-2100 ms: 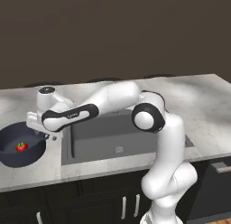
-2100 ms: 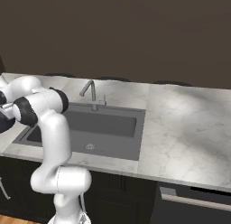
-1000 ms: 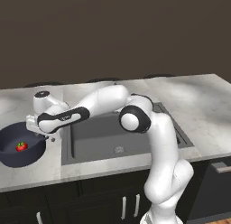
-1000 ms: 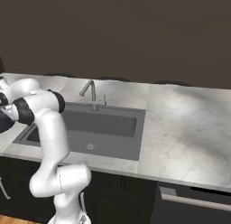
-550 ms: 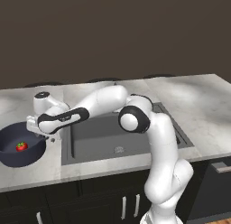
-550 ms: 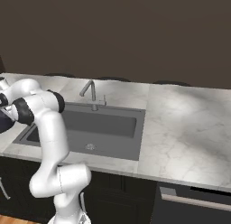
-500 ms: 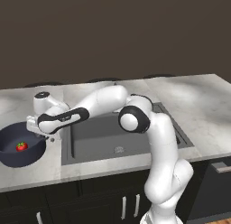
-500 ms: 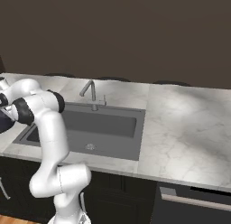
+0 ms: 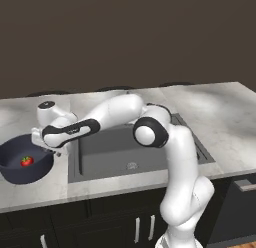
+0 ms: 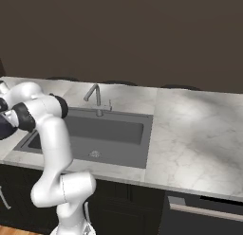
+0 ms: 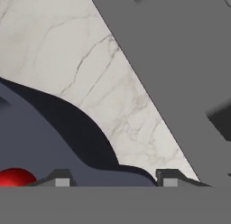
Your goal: Dump the tomato from the pot into the sink. Then turn on the water and wash the tomato. Then turn off the water and put the tomato back in the pot.
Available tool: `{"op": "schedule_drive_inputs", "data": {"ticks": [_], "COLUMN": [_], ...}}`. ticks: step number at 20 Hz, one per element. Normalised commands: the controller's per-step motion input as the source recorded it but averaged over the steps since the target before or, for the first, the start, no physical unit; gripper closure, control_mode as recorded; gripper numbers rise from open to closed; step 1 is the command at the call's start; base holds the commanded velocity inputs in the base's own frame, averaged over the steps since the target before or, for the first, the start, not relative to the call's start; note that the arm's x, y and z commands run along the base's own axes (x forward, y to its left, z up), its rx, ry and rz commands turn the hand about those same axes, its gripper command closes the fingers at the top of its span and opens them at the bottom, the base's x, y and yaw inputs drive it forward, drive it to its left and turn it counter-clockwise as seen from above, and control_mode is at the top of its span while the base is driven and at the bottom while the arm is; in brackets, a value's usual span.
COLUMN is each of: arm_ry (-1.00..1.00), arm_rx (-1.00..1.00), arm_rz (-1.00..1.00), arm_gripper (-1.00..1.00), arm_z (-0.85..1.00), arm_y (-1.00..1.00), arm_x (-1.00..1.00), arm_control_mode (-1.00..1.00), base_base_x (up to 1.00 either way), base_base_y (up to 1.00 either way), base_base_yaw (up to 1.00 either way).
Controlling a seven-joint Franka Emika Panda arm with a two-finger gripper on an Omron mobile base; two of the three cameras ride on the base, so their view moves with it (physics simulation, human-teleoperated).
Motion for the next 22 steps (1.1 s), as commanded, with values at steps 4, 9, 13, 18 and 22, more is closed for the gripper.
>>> {"op": "schedule_drive_inputs", "data": {"ticks": [4,9,13,18,22], "arm_ry": [-0.09,-0.18,-0.16,-0.11,-0.03], "arm_rx": [-0.01,0.0,0.0,0.0,0.01], "arm_rz": [-0.16,-0.22,-0.27,-0.27,-0.26], "arm_gripper": [1.0,1.0,1.0,1.0,1.0], "arm_z": [0.09,0.35,0.52,0.59,0.57], "arm_y": [-0.65,-0.83,-0.93,-0.9,-0.83], "arm_x": [-0.29,-0.36,-0.39,-0.35,-0.13], "arm_control_mode": [-1.0,-1.0,-1.0,-1.0,-1.0], "base_base_x": [0.0,0.0,0.0,0.0,0.0], "base_base_y": [0.0,0.0,0.0,0.0,0.0], "base_base_yaw": [0.0,0.0,0.0,0.0,0.0]}}
